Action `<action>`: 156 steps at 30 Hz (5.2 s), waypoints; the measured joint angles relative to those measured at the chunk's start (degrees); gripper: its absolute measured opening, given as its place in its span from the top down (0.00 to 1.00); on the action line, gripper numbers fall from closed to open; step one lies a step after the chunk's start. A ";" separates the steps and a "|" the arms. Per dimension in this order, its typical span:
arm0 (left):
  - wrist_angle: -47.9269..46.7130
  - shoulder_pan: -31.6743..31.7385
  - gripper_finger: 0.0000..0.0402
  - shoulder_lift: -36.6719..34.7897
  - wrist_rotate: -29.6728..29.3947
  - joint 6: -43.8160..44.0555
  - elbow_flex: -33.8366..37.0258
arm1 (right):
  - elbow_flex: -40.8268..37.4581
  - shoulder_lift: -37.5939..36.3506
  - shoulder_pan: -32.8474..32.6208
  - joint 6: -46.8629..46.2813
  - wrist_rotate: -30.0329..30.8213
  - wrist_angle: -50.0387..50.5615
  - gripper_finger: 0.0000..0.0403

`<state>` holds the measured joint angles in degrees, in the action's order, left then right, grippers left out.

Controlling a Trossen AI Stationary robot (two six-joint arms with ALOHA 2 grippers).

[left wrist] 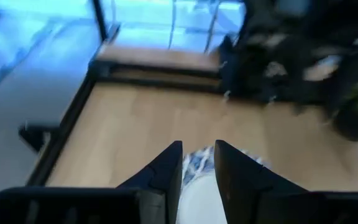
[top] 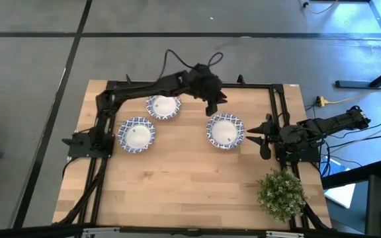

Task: Nest bowls inside each other
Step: Stack the blue bowl on the blue bowls

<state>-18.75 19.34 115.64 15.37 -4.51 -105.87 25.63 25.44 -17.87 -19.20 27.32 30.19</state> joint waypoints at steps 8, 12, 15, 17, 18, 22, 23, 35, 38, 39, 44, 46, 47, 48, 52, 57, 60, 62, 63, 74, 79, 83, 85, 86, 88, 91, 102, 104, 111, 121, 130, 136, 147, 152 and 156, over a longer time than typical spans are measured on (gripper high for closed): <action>-10.18 -2.16 0.78 -7.76 1.73 -2.09 -0.04 | 0.00 -1.23 0.02 0.26 5.30 0.05 0.66; -16.19 -3.87 0.79 -10.28 0.56 -2.27 0.06 | 0.00 -1.91 0.02 1.32 6.21 0.03 0.66; -16.04 -5.25 0.79 -12.83 -1.38 -2.38 1.84 | 0.00 -2.09 0.02 1.66 6.90 0.05 0.66; -16.20 -5.58 0.79 -15.05 -1.48 -2.00 4.24 | 0.00 -2.22 0.02 1.70 7.53 0.09 0.66; -15.84 -5.60 0.79 -16.24 -1.55 -1.79 5.82 | 0.00 -2.26 0.06 1.72 7.59 0.21 0.66; -9.56 -5.62 0.79 -22.51 -0.70 0.04 14.82 | 0.00 -2.41 0.11 1.93 9.59 0.32 0.66; -7.63 -5.62 0.79 -24.53 -0.50 0.74 17.50 | 0.00 -2.39 0.13 1.94 10.01 0.29 0.66; 9.64 -5.64 0.79 -47.35 -3.99 10.30 50.58 | 0.00 -2.37 0.13 1.37 14.34 -0.83 0.66; 12.91 -6.04 0.79 -52.40 -5.90 11.91 58.28 | 0.00 -2.37 0.13 0.84 16.80 -0.83 0.66; 13.73 -6.14 0.79 -54.09 -6.42 12.53 60.75 | 0.00 -2.37 0.12 0.27 17.48 -0.84 0.66; 19.31 -6.24 0.79 -60.45 -7.27 14.69 71.31 | 0.00 -2.35 0.11 -0.18 18.48 -0.85 0.66; 20.74 -6.24 0.79 -62.28 -7.40 14.71 74.03 | 0.00 -2.35 0.13 -0.36 18.75 -0.89 0.66; 21.02 -6.24 0.79 -62.97 -7.39 14.69 75.14 | 0.00 -2.36 0.13 -0.83 18.76 -1.02 0.66; 21.18 -6.24 0.79 -63.45 -7.39 14.71 76.05 | 0.00 -2.35 0.13 -1.54 18.81 -1.19 0.66; 20.93 -6.30 0.79 -64.18 -7.36 16.33 78.86 | 0.00 -2.35 0.13 -2.88 19.65 -1.18 0.66; 20.87 -6.30 0.79 -63.89 -7.43 16.48 79.75 | 0.00 -2.35 0.13 -3.17 19.71 -1.20 0.66; 20.49 -6.24 0.79 -63.92 -7.43 17.89 79.76 | 0.00 -2.35 0.13 -3.21 19.75 -1.20 0.66; 19.03 -6.24 0.79 -63.94 -7.46 18.90 79.76 | 0.00 -2.35 0.12 -3.21 19.76 -1.20 0.66; 17.64 -6.24 0.79 -63.94 -7.76 19.07 79.76 | 0.00 -2.35 0.11 -3.21 19.76 -1.20 0.66; 6.24 -5.13 0.79 -63.94 -27.40 15.76 79.78 | 0.00 -2.35 0.13 -3.05 21.15 -1.20 0.66; 5.81 -0.39 0.79 -63.52 -26.61 11.60 79.78 | 0.00 -2.34 0.11 -3.54 21.13 -1.20 0.66; 5.75 2.53 0.79 -62.96 -24.61 11.33 79.76 | 0.00 -2.35 0.11 -3.66 21.14 -1.68 0.66; 5.73 3.19 0.79 -62.02 -22.95 9.82 79.76 | 0.00 -2.35 0.11 -3.62 21.15 -2.17 0.66; 6.33 3.32 0.79 -61.46 -22.20 8.79 79.76 | 0.00 -2.35 0.13 -3.34 21.17 -2.24 0.66; 7.19 3.18 0.79 -60.18 -21.68 7.00 79.76 | 0.00 -2.34 0.12 -3.10 21.20 -2.50 0.66; 9.33 2.51 0.79 -57.50 -21.68 4.70 79.76 | 0.00 -2.33 0.11 -3.11 21.60 -2.58 0.66; 8.84 3.06 0.79 -47.34 -24.27 -3.27 75.59 | 0.00 -2.35 0.12 -3.10 21.87 -2.61 0.66; 8.54 3.17 0.79 -45.59 -24.26 -3.59 74.99 | 0.00 -2.35 0.11 -3.10 21.87 -2.59 0.66; 7.93 1.36 0.79 -40.83 -24.98 -5.12 72.59 | 0.00 -2.35 0.12 -2.99 21.87 -2.39 0.66; 6.98 -1.91 0.79 -38.71 -34.19 -6.29 71.93 | 0.00 -2.35 0.11 -2.84 22.11 -1.81 0.66; 6.11 -2.13 0.79 -38.71 -35.03 -6.00 71.93 | 0.00 -2.35 0.13 -2.84 22.13 -1.81 0.66; 4.95 -2.13 0.79 -38.71 -34.29 -5.11 71.93 | 0.00 -2.35 0.12 -2.82 22.16 -1.58 0.66; 4.28 -1.95 0.79 -38.71 -37.26 -5.19 71.93 | 0.00 -2.35 0.11 -2.60 22.18 -1.53 0.66; 4.20 -1.36 0.79 -37.80 -35.12 -5.13 71.93 | 0.00 -2.33 0.12 -2.60 22.18 -1.53 0.66; 4.18 -1.34 0.79 -35.30 -35.26 -5.13 71.93 | 0.00 -2.33 0.11 -2.60 22.18 -1.53 0.66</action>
<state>-14.57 18.00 80.34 -19.89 -9.65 -33.93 25.63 23.11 -17.76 -21.80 49.50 28.67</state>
